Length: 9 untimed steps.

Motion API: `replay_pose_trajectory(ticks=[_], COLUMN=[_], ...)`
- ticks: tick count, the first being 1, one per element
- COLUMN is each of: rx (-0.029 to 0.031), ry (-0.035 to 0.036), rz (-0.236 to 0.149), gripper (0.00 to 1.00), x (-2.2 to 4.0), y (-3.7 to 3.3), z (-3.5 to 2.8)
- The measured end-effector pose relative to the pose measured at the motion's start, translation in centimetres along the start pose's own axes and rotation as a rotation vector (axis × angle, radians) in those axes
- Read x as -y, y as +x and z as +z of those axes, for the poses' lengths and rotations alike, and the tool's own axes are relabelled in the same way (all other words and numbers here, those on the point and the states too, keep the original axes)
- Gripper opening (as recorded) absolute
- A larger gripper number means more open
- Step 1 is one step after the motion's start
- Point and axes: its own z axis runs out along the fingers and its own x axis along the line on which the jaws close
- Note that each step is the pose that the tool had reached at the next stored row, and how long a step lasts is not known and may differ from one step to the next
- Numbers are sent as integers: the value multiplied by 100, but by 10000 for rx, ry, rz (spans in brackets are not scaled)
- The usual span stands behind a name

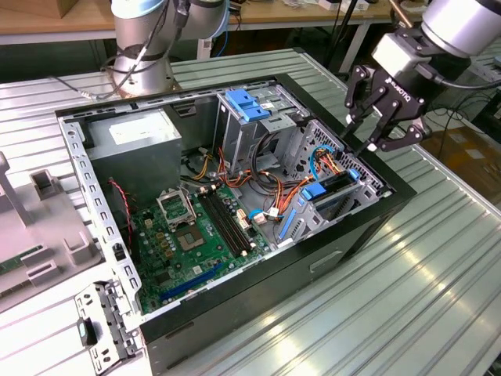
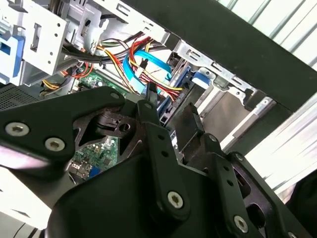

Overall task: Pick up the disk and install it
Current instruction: 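Insert the second disk wire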

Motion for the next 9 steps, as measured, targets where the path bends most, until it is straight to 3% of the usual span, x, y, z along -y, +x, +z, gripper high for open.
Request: replay_pose_trajectory(ticks=[9], rx=[2], ry=[-1], rz=[2], gripper=[42], x=[-44], y=[-24], z=[196])
